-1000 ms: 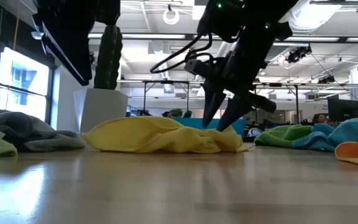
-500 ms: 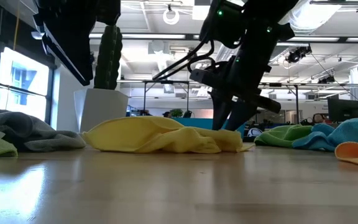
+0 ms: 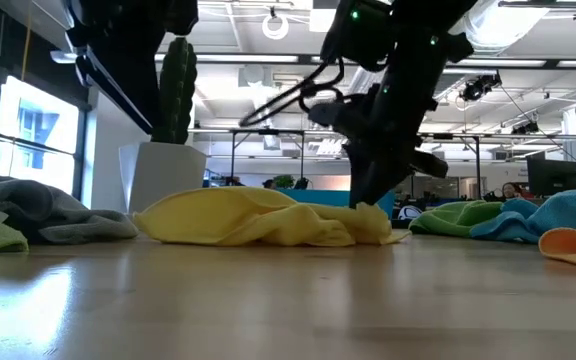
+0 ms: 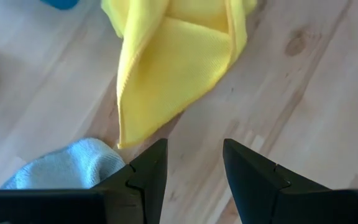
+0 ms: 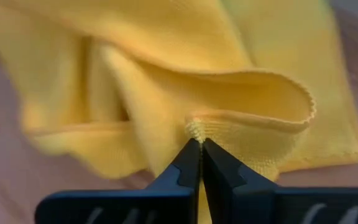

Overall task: Fold microfiber towels
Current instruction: Fold the yellow microfiber towel

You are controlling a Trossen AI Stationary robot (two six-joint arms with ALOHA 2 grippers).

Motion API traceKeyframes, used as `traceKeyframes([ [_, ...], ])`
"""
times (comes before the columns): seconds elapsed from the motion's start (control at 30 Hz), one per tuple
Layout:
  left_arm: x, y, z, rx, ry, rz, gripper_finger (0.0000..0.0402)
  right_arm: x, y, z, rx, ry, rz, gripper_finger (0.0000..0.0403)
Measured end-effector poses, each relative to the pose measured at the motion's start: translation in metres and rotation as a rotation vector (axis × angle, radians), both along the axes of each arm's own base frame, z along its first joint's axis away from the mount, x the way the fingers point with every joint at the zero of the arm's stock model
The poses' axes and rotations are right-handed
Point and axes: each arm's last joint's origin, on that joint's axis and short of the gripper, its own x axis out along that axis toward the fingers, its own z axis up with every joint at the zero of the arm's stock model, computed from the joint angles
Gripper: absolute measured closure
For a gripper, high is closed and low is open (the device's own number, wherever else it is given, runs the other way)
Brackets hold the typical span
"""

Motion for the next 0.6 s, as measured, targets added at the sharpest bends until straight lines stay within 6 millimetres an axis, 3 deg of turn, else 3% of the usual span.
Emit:
traceKeyframes([
  [0.17,0.001,0.001,0.001,0.054,-0.032,0.017,0.0254,0.001,0.012,0.023,-0.012,-0.043,0.107,0.0402],
  [0.33,0.010,0.000,0.005,0.103,-0.135,0.011,0.0254,-0.002,0.029,0.063,-0.065,-0.127,0.290,0.0402],
  [0.6,0.039,-0.009,0.025,0.242,-0.364,-0.282,0.0254,-0.010,0.053,0.121,-0.279,-0.238,0.616,0.0403],
])
